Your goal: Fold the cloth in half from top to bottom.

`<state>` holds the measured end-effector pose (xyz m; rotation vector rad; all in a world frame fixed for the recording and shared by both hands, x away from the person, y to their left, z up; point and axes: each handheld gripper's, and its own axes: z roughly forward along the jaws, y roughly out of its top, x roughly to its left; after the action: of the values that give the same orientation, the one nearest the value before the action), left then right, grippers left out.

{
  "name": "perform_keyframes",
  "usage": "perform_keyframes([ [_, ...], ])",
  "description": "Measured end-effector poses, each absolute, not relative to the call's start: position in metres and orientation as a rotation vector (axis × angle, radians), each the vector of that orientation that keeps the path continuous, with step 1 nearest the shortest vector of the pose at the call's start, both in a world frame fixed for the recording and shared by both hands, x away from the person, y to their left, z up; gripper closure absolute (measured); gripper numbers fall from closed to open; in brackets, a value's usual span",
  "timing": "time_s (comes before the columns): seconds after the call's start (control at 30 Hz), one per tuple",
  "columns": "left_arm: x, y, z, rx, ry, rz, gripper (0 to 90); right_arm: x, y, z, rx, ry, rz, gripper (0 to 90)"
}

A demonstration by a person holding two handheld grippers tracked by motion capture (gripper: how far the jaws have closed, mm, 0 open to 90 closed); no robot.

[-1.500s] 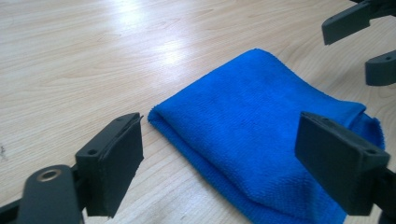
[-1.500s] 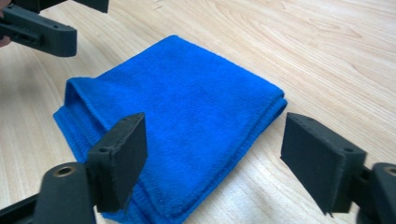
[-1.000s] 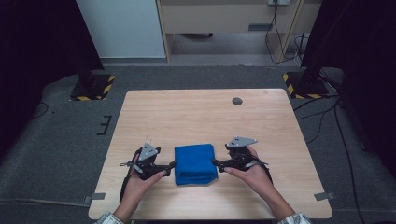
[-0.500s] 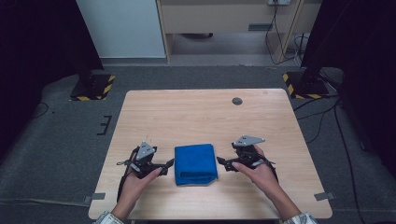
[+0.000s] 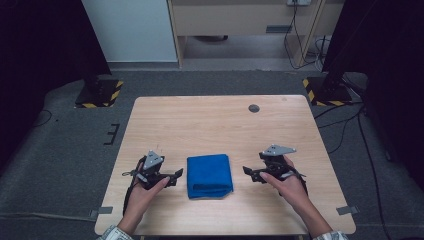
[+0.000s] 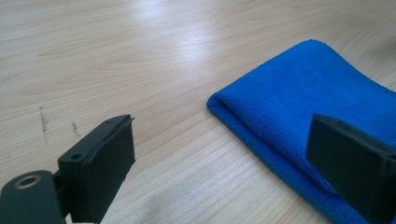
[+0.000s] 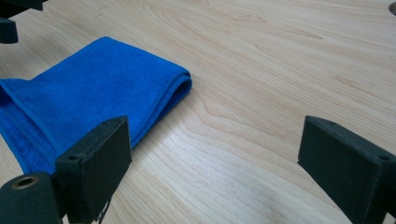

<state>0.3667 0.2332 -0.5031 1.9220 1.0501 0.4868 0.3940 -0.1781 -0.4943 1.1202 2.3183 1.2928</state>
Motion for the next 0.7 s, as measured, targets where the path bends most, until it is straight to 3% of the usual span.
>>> perform_keyframes([
  [0.7,0.377,0.248,-0.509,1.967,1.092,0.515,7.6,0.397,-0.231,-0.498,1.209,2.26,1.23,9.7],
])
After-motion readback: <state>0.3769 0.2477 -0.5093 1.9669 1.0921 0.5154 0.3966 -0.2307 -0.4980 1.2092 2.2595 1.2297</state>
